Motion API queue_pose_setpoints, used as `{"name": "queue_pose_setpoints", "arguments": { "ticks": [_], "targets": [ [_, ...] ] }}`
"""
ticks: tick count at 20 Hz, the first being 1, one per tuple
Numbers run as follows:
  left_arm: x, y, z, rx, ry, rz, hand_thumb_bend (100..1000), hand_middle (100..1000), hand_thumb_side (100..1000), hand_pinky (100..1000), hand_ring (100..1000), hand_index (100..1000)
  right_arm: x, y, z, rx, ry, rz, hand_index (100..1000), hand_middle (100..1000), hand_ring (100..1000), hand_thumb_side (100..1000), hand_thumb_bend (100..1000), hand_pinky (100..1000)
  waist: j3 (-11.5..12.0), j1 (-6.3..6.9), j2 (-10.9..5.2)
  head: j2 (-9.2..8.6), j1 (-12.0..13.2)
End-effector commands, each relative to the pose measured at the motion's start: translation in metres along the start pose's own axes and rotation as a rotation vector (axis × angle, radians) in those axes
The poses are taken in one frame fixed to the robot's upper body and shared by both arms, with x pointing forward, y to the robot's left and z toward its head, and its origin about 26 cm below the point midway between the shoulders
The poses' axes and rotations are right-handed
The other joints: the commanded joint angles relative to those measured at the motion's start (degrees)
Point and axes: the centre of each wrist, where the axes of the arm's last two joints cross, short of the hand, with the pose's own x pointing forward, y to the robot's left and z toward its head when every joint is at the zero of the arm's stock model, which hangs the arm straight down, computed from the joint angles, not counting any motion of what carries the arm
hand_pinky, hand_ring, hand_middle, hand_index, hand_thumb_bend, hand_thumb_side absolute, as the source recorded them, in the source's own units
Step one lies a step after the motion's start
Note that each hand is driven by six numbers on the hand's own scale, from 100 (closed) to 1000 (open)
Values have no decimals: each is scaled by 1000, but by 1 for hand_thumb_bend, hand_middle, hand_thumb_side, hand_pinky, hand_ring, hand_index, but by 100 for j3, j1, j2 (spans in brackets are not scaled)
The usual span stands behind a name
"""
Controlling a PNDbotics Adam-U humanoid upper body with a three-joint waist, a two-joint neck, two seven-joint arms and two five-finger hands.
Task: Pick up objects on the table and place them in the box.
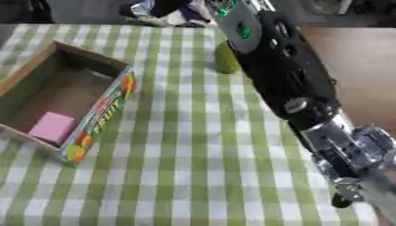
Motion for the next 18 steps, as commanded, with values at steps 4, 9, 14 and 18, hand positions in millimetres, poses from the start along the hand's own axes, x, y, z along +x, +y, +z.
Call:
{"name": "queue_pose_setpoints", "arguments": {
  "ticks": [4, 9, 14, 18],
  "targets": [
    [0, 5, -3, -4, -6, -28, 542, 741, 660, 573, 691, 807, -63, -29, 40, -65, 252, -42, 951, 852, 828, 386, 649, 745, -14, 47, -54, -39, 106],
    [-1, 5, -2, -8, -4, -26, 542, 741, 662, 573, 692, 807, -96, -18, 57, -36, 397, -94, 938, 844, 825, 380, 656, 740, -3, 69, -28, -28, 109],
    [-1, 4, -2, -9, -3, -25, 542, 741, 662, 573, 692, 807, -109, -13, 64, -22, 437, -98, 938, 843, 824, 379, 656, 740, 0, 75, -21, -22, 106],
    [-1, 4, -2, -9, -3, -25, 543, 741, 663, 572, 693, 808, -123, -7, 80, 11, 510, -109, 932, 835, 822, 364, 651, 738, -19, 84, -13, -31, 131]
  ]
}}
